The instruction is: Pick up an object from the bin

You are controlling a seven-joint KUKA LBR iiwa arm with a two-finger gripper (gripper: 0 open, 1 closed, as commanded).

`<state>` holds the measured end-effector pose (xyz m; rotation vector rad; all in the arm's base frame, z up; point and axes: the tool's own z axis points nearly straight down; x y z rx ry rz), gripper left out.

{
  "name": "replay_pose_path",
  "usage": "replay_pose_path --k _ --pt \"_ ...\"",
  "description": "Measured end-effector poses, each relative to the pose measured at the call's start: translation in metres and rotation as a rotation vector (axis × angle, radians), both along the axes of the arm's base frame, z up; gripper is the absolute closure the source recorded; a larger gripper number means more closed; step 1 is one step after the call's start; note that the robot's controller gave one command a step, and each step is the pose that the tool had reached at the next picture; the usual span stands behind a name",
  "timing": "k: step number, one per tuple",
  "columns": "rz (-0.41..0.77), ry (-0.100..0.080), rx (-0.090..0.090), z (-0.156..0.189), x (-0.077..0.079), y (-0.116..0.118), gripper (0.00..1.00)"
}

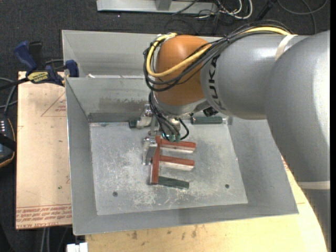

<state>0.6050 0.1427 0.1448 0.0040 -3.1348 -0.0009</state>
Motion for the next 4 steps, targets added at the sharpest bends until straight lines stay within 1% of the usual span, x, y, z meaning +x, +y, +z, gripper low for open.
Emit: replay_pose_path --k 1,2,3,4 --pt "-0.002 -0.007 0.001 0.004 0.002 0.000 0.00" --pt "0.029 -0.016 0.004 -0.034 -0.016 -0.030 0.00" --pt "0.032 -0.008 0.001 -0.043 -0.020 -0.037 1.00" --pt "0.032 -0.008 0.001 -0.043 -0.020 -0.038 0.00"
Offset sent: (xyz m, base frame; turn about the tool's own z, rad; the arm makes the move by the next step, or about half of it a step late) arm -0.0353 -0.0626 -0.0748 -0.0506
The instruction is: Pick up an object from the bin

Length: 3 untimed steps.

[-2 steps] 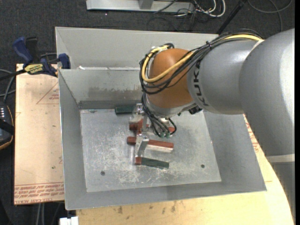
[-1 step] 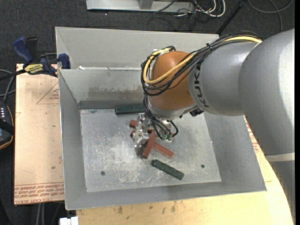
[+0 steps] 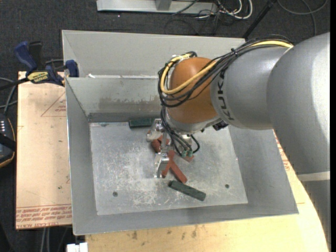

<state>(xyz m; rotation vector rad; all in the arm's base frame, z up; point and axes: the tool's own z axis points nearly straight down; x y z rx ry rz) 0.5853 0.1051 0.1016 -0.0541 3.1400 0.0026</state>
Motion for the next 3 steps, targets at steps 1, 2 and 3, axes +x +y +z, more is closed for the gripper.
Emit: replay_pose_path --k 1,2,3 --pt "0.000 0.000 0.000 0.000 0.000 0.000 0.00" --pt "0.001 0.000 0.000 0.000 0.000 0.000 0.00" --pt "0.152 -0.002 -0.003 -0.005 0.013 0.026 0.00"
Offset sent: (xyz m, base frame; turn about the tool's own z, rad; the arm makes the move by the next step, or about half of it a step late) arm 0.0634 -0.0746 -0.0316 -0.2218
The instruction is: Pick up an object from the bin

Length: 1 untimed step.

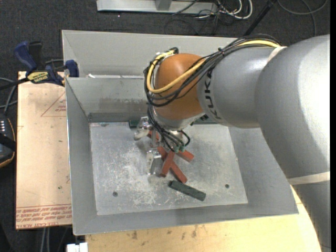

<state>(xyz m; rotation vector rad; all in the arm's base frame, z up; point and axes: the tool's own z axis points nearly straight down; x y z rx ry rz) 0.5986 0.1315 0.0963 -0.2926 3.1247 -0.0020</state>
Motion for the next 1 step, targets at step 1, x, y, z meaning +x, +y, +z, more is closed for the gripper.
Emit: replay_pose_path --k 1 --pt "0.064 0.002 0.007 0.0084 0.0060 -0.0189 0.00"
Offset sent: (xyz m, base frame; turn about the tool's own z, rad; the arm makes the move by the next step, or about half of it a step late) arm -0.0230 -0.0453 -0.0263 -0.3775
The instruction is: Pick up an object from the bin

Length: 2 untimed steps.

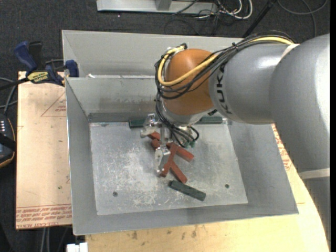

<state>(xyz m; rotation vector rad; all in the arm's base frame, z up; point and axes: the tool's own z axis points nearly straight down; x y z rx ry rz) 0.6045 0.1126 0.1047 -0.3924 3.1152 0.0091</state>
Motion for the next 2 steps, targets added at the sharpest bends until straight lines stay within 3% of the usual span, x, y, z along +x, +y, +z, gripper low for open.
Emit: replay_pose_path --k 1,2 --pt "-0.066 -0.003 -0.006 -0.012 -0.009 -0.025 0.00" --pt "0.300 -0.028 -0.002 -0.025 0.011 -0.079 1.00"
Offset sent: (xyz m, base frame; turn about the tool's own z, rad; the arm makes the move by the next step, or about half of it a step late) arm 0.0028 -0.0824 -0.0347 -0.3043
